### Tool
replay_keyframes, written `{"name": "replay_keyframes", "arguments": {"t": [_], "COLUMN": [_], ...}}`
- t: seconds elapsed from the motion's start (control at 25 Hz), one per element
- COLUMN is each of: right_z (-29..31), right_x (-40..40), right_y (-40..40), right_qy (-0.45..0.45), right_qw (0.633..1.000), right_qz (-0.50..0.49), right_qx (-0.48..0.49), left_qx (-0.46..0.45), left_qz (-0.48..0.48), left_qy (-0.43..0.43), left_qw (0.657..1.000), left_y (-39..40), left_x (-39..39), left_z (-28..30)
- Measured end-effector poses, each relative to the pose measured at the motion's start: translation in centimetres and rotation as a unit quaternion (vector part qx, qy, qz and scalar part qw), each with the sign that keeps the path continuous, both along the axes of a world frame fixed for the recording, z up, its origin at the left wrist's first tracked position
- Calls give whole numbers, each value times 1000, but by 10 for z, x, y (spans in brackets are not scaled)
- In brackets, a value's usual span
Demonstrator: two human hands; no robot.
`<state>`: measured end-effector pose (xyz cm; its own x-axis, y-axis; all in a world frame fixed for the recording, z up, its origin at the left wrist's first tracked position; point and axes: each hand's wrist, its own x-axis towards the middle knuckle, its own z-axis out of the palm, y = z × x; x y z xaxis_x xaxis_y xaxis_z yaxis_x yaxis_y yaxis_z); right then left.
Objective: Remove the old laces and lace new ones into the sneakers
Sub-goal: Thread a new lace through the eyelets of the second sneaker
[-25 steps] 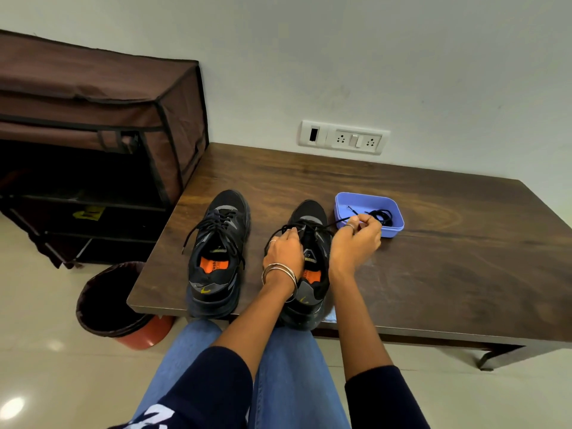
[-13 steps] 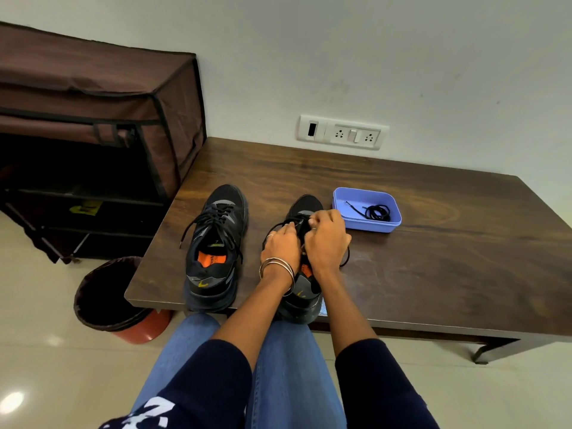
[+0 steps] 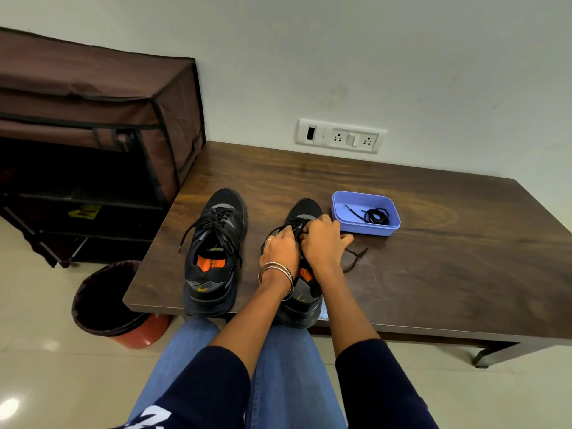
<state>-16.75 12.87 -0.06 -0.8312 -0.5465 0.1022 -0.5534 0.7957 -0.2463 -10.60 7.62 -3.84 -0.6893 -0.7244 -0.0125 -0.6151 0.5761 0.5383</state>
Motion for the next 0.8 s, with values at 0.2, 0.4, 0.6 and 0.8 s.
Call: {"name": "replay_keyframes", "arguments": {"t": [0.2,0.4,0.6,0.8], "right_z": [-11,1,20,24], "right_x": [1,-5,-30,6], "right_y": [10,14,33,21], "right_qy": [-77,-239,-153,-135], "right_qw": [943,741,821,970], "right_qz": [-98,-270,-333,-104], "right_qx": [-308,-567,-438,-173], "left_qx": [-17,-22,-11,-10], "left_qz": [-3,-6,5,19], "left_qy": [7,8,6,50], "left_qw": [1000,1000,1000,998], "left_y": [0,1,1,1], "left_x": [1,2,3,5], "left_z": [2,4,4,5]}}
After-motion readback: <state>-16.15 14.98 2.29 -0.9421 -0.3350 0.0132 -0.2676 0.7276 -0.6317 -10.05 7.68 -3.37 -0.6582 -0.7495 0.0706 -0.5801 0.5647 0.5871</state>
